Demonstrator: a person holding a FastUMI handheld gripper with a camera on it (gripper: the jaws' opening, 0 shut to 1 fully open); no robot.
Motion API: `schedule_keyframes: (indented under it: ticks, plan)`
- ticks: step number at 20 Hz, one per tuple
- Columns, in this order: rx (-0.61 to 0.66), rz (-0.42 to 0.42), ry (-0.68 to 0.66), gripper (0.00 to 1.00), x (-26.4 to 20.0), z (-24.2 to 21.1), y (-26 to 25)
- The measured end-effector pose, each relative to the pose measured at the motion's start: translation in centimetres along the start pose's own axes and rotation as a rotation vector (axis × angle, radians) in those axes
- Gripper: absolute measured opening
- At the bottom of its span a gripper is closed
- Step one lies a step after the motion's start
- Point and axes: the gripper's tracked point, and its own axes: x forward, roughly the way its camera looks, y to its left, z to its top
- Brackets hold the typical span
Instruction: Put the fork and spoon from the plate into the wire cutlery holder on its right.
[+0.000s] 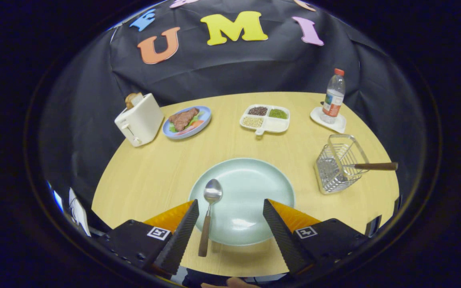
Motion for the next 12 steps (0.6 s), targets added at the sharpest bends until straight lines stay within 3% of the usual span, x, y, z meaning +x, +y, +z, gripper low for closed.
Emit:
schedule_keyframes:
  ticks: [5, 12]
  plan:
    - [0.005, 0.010, 0.053, 0.97, 2.5, -1.9, 1.7]
    - [0.008, -0.036, 0.134, 0.92, 5.0, -3.9, 1.4]
